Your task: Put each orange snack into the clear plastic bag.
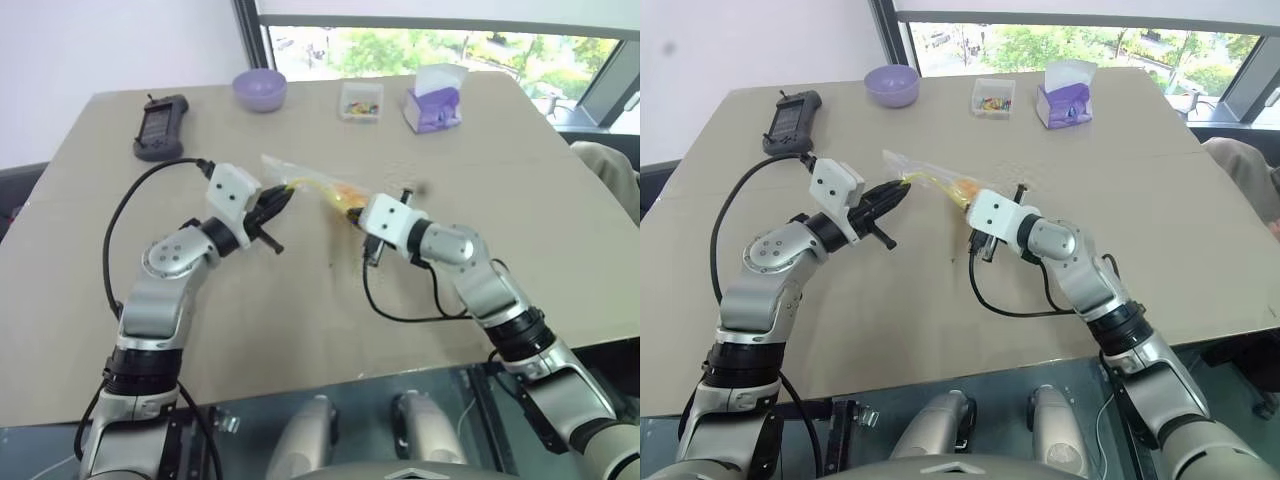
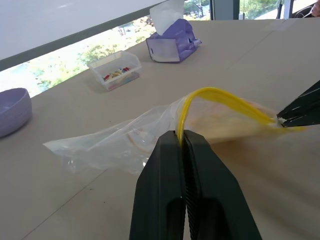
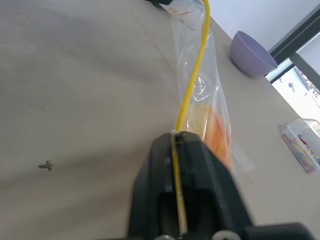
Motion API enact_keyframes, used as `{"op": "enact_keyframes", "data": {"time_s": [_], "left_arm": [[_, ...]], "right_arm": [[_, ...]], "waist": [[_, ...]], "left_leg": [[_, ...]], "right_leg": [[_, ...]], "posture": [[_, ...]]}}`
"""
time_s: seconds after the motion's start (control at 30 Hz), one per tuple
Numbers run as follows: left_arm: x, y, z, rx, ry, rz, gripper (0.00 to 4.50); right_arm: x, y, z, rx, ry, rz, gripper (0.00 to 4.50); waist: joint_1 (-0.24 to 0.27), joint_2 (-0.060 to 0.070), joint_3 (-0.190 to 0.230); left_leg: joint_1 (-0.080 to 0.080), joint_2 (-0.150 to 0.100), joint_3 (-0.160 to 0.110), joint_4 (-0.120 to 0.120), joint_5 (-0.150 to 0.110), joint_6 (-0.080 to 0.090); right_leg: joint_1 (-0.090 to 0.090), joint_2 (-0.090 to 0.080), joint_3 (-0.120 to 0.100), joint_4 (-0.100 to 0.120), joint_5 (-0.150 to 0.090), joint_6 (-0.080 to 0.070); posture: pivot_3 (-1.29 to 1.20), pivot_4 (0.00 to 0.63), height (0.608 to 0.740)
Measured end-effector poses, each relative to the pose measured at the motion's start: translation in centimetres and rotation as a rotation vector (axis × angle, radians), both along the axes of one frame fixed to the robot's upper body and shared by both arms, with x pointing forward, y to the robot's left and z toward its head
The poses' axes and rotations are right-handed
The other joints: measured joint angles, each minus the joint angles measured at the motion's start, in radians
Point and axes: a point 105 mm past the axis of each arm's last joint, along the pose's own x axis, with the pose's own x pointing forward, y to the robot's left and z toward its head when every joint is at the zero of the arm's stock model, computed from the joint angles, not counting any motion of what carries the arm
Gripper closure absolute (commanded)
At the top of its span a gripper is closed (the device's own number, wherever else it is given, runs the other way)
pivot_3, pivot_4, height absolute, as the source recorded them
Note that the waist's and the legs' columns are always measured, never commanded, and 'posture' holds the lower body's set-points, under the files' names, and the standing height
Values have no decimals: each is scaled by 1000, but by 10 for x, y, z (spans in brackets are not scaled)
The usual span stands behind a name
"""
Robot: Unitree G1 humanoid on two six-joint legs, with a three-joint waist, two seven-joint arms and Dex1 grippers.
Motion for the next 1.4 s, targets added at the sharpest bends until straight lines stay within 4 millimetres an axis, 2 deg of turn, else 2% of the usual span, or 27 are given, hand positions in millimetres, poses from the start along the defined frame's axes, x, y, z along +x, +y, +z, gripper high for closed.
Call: {"op": "enact_keyframes", "data": {"time_s": [0.27,0.3,0.37,0.4,1.3,1.4], "left_arm": [[0,-1,1,1,-3,-1,4500],[0,-1,1,1,-3,-1,4500],[0,-1,1,1,-4,-1,4500],[0,-1,1,1,-3,-1,4500],[-1,-1,1,-1,-7,-2,4500],[-1,-2,1,0,-8,-3,4500]], "right_arm": [[0,6,0,17,13,7,4453],[0,6,-1,16,26,10,4079],[0,6,-2,17,30,12,3775],[0,6,-1,18,28,9,3355],[6,4,-6,21,19,-39,3355],[8,3,-8,19,26,-43,4134]], "waist": [[0,0,0],[0,0,0],[0,0,0],[0,0,0],[0,0,0],[0,0,0]], "left_leg": [[0,0,0,0,0,0],[0,0,0,0,0,0],[0,0,0,0,0,0],[0,0,0,0,0,0],[0,0,0,0,0,0],[0,0,0,0,0,0]], "right_leg": [[0,0,0,0,0,0],[0,0,0,0,0,0],[0,0,0,0,0,0],[0,0,0,0,0,0],[0,0,0,0,0,0],[0,0,0,0,0,0]], "posture": [[0,150,740],[0,150,740],[0,150,740],[0,150,740],[0,150,740],[0,150,740]]}}
